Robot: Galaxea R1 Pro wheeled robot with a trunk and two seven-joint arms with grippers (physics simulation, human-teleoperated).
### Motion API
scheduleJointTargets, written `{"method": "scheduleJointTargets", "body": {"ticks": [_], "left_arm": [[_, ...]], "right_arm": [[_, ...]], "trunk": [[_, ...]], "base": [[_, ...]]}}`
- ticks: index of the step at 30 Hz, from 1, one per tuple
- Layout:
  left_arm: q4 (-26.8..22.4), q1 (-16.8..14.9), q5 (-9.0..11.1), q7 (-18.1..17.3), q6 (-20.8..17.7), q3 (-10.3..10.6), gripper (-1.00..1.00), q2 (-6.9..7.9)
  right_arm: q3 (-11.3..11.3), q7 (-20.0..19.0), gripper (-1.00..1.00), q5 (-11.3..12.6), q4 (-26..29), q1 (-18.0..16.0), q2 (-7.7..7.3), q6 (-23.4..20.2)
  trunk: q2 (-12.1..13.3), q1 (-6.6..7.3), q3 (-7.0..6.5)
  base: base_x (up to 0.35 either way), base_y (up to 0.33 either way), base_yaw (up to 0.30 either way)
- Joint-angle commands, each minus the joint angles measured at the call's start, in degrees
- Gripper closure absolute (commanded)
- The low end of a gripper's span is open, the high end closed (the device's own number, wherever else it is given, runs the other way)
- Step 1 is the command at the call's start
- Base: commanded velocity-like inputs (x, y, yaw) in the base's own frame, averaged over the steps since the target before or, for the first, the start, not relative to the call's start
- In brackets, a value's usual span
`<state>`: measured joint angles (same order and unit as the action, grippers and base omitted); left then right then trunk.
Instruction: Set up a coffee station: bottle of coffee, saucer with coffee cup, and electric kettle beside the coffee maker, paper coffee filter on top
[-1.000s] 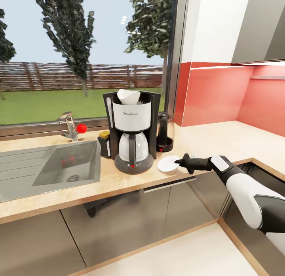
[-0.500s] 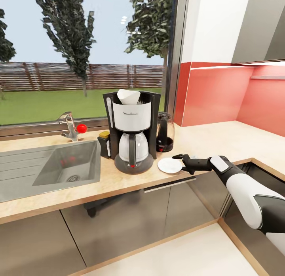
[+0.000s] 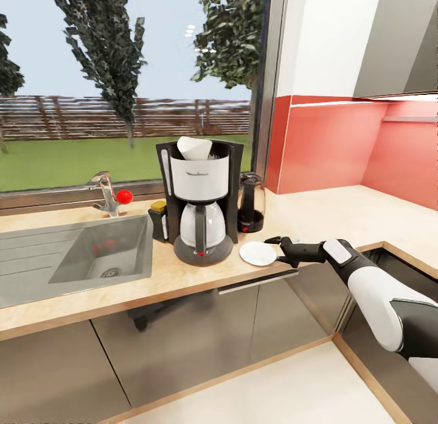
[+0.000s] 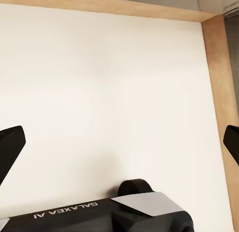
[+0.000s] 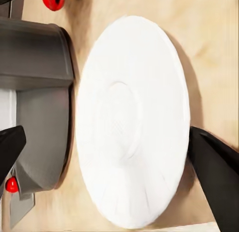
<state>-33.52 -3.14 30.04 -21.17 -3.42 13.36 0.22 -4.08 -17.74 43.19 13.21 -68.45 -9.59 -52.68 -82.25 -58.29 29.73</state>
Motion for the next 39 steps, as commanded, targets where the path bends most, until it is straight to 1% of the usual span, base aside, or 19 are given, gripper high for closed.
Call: {"method": "scheduleJointTargets", "body": {"ticks": [1, 6, 18, 39], "left_arm": [[-0.05, -0.03, 0.54, -0.10, -0.36, 0.09, -1.00, 0.03], [-0.05, -0.03, 0.55, -0.10, -0.36, 0.11, -1.00, 0.03], [-0.05, -0.03, 0.54, -0.10, -0.36, 0.14, -1.00, 0.03], [-0.04, -0.03, 0.55, -0.10, -0.45, 0.00, -1.00, 0.04]], "right_arm": [[-0.13, -0.28, -1.00, -1.26, -0.02, -0.02, 0.01, -0.15], [-0.13, -0.28, -1.00, -1.26, -0.02, 0.01, 0.01, -0.15], [-0.13, -0.33, -1.00, -1.26, -0.02, -0.01, 0.01, -0.15], [-0.13, -0.45, -1.00, -1.24, -0.02, 0.01, 0.01, -0.15]], "trunk": [[-0.03, 0.00, 0.07], [-0.03, 0.00, 0.07], [-0.03, 0.00, 0.07], [-0.03, 0.00, 0.07]], "base": [[-0.036, -0.057, 0.000], [-0.051, -0.072, 0.000], [-0.118, -0.191, 0.000], [-0.047, -0.027, 0.000]]}}
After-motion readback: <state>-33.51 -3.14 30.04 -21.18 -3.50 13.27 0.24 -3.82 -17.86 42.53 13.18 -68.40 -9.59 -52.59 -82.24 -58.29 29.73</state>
